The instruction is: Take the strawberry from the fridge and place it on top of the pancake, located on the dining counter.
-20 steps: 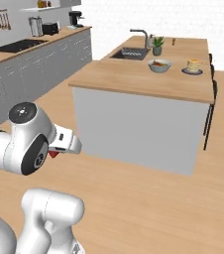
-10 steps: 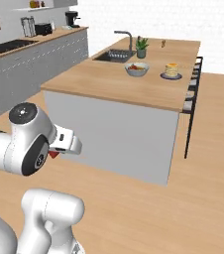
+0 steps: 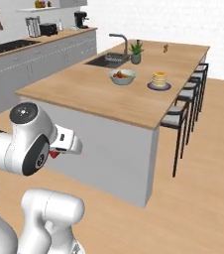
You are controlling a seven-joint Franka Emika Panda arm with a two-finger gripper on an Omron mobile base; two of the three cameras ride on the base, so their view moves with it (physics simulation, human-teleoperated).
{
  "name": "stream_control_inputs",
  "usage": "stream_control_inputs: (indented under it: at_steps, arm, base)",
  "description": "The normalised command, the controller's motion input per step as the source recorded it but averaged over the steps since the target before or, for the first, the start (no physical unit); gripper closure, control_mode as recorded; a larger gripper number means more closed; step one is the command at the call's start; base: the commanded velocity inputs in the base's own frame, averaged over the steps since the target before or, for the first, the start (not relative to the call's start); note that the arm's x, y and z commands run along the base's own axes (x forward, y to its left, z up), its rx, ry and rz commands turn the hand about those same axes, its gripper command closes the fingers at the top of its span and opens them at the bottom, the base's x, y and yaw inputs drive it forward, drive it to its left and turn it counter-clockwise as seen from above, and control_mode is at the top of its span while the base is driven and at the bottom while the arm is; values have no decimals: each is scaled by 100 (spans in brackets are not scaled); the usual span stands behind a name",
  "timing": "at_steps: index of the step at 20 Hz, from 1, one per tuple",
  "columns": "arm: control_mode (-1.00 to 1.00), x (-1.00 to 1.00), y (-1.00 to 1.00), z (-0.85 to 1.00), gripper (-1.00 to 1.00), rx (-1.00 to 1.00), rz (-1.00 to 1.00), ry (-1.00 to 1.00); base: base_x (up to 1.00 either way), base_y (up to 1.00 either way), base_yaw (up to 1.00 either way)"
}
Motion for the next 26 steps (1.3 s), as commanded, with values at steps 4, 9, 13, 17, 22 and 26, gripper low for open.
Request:
stream_control_inputs:
  at_steps: [4,9,13,17,22,26]
  arm:
    - [100,0,0,0,100,0,0,0]
    - [100,0,0,0,100,0,0,0]
    - [100,0,0,0,100,0,0,0]
    - [100,0,0,0,100,0,0,0]
    - [100,0,0,0,100,0,0,0]
    - [100,0,0,0,100,0,0,0]
  base:
    - [75,-93,26]
    - [71,-91,27]
    - [74,-86,25]
    - [50,-96,28]
    - [19,-98,31]
    - [24,-91,30]
